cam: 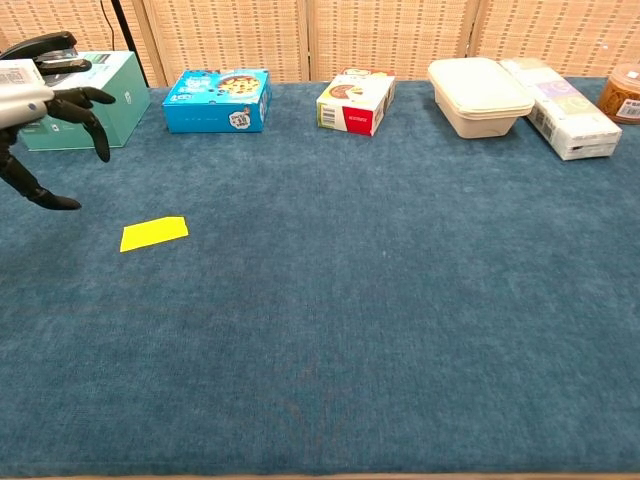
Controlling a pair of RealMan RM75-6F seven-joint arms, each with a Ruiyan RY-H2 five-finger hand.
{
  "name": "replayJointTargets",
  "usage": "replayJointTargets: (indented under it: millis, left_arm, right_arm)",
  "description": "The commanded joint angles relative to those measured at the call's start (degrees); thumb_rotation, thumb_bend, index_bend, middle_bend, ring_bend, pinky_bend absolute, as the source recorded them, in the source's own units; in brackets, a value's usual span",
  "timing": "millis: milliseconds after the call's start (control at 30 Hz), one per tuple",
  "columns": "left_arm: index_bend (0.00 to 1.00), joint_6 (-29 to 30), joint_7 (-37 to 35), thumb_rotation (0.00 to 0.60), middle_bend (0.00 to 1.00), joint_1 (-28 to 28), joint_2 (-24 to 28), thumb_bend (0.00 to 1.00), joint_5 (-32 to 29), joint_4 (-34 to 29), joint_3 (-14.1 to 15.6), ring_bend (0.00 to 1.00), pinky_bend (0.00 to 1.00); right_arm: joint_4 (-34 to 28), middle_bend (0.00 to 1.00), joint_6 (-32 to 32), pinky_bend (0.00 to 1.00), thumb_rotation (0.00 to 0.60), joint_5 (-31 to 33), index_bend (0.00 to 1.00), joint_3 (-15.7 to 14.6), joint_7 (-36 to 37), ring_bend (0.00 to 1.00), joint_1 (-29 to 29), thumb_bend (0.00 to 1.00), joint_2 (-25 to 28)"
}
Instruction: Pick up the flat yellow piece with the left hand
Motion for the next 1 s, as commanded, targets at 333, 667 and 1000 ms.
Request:
replayJointTargets:
  millis: [333,667,1000]
  left_arm:
    - [0.42,-9.1,8.1,0.6,0.0,-7.1,-6.9,0.2,-9.8,8.1,-0.6,0.0,0.0]
    - [0.42,-11.2,15.1,0.6,0.0,-11.8,-9.9,0.2,-16.8,9.5,-0.6,0.0,0.0]
    - [0.42,-11.0,16.3,0.418,0.0,-12.9,-11.2,0.2,-20.0,10.4,0.7,0.0,0.0]
  right_arm:
    - [0.8,0.0,-2.5,0.0,0.6,1.6,0.0,0.0,-2.2,0.0,1.1,0.0,-1.5]
    - [1.4,0.0,-3.9,0.0,0.6,2.7,0.0,0.0,-3.2,0.0,1.7,0.0,-2.3]
    - [1.4,0.0,-4.2,0.0,0.6,3.0,0.0,0.0,-2.8,0.0,1.8,0.0,-2.2]
